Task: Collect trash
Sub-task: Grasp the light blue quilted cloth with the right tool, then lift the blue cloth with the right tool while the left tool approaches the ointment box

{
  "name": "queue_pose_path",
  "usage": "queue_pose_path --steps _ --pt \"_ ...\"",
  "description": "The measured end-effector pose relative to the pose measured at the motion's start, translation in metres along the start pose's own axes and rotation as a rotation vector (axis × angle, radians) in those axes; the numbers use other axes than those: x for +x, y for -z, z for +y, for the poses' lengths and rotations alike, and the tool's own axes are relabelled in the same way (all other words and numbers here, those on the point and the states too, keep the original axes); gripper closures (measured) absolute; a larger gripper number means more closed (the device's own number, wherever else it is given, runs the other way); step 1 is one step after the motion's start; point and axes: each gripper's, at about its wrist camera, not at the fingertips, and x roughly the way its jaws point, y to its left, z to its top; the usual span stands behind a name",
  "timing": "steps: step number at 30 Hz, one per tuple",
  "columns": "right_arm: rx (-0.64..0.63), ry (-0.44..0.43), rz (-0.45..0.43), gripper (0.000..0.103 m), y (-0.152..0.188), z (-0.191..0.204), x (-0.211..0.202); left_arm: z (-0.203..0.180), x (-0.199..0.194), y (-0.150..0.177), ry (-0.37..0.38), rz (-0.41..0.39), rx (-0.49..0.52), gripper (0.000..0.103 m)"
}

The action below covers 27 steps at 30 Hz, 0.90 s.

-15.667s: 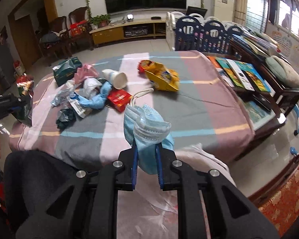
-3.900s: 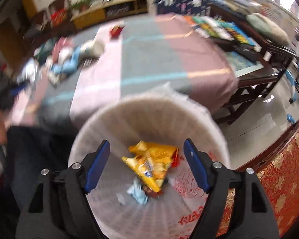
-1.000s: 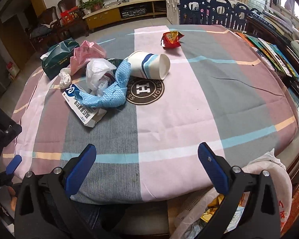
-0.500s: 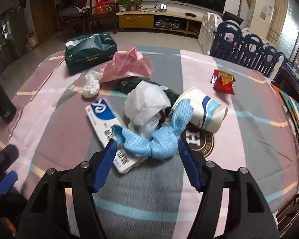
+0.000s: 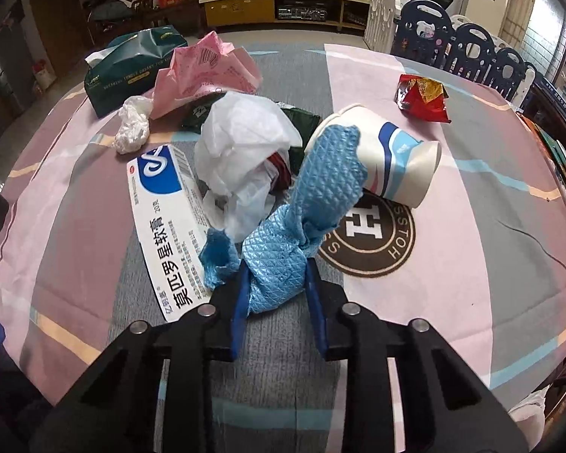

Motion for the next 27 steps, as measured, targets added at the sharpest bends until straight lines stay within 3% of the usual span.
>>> queue_pose_path --steps 7,9,12,21,27 --pt "-0.139 -0.157 0.034 0.077 0.041 0.018 -0.027 0.003 0.001 0.0 0.003 0.012 -0.021 0.015" --pt "-0.192 -0.169 0.036 0.077 0.057 0.023 -0.037 0.003 0.002 -0.001 0.004 0.016 -0.026 0.015" --pt "-0.159 -0.18 0.037 0.077 0.068 0.013 -0.048 0.002 0.003 0.0 0.0 0.02 -0.02 0.015" --pt "-0.057 0.036 0.002 0.077 0.072 -0.035 -0.063 -0.007 0.007 0.002 -0.016 0.042 0.036 0.014" --pt "-0.054 0.105 0.013 0.077 0.075 -0.046 -0.06 -0.009 0.008 0.003 -0.021 0.05 0.056 0.014"
